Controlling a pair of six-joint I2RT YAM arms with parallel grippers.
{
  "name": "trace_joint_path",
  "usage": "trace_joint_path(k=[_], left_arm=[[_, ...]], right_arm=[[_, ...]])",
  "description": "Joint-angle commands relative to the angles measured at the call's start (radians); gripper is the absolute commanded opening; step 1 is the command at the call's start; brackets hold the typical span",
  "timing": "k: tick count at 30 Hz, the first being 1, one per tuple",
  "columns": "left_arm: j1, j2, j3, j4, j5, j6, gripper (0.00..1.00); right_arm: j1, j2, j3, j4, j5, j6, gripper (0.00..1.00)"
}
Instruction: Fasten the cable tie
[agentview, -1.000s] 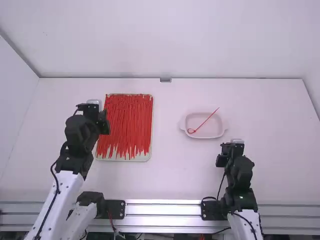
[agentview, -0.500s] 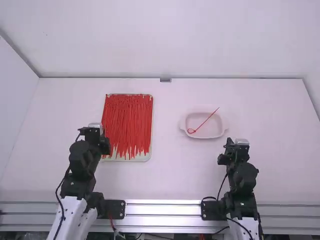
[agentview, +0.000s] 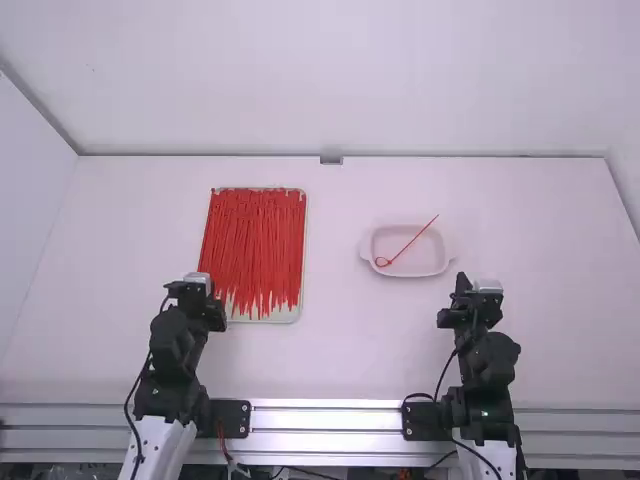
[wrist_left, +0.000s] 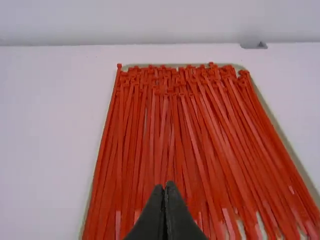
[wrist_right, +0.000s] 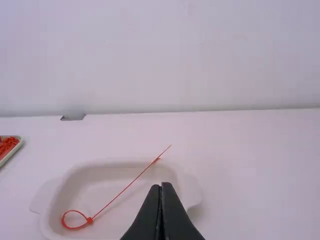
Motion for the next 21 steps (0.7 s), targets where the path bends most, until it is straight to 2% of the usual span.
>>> trace_joint_path(k=[1, 21], left_arm=[[0.003, -0.038, -0.026, 0.003, -0.002, 0.001, 0.0], [0.003, -0.253, -0.026, 0.003, -0.002, 0.001, 0.0]], right_arm=[[0.002, -0.009, -0.01, -0.007, 0.0, 0.003, 0.0], [0.002, -0.009, -0.01, -0.007, 0.0, 0.003, 0.0]])
